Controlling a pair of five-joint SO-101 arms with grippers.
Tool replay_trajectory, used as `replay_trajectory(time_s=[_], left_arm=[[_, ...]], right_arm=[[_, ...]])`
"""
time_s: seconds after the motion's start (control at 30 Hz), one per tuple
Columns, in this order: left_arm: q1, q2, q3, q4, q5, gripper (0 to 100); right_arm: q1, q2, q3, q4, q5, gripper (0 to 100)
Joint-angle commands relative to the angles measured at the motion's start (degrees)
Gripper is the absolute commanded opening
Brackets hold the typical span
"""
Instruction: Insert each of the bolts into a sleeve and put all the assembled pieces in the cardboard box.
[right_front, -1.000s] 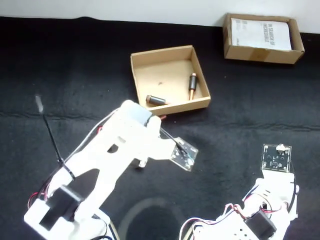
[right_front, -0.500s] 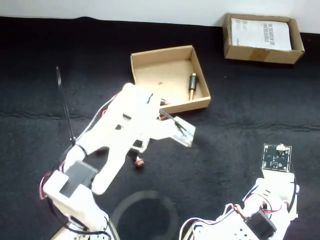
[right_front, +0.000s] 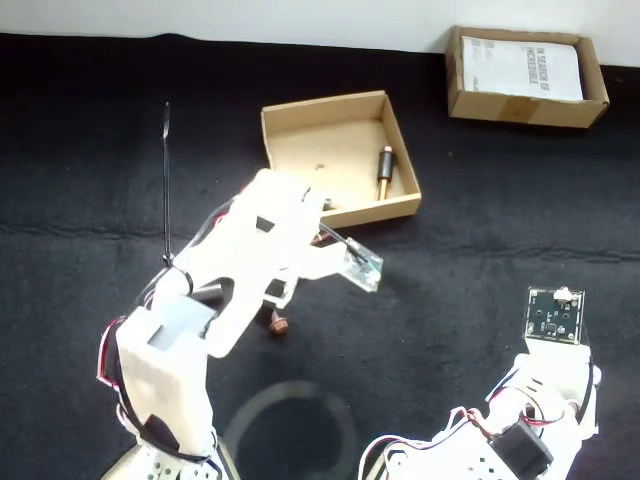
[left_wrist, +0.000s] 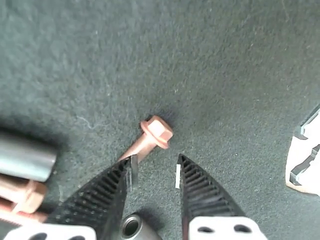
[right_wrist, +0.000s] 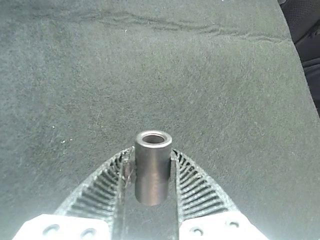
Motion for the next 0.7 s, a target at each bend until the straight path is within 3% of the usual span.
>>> replay_trajectory(time_s=[0.0,0.67], left_arm=[[-0.4,0.8,-2.1,0.2,-8.3,14],[0.7,5.7,-5.7,-3.4,-8.4,10]], right_arm=[[0.1,-0.7,-0.1,-1.2,0.7,0.8],[0.1,-0.7,0.7,-1.2,3.0,0.8]])
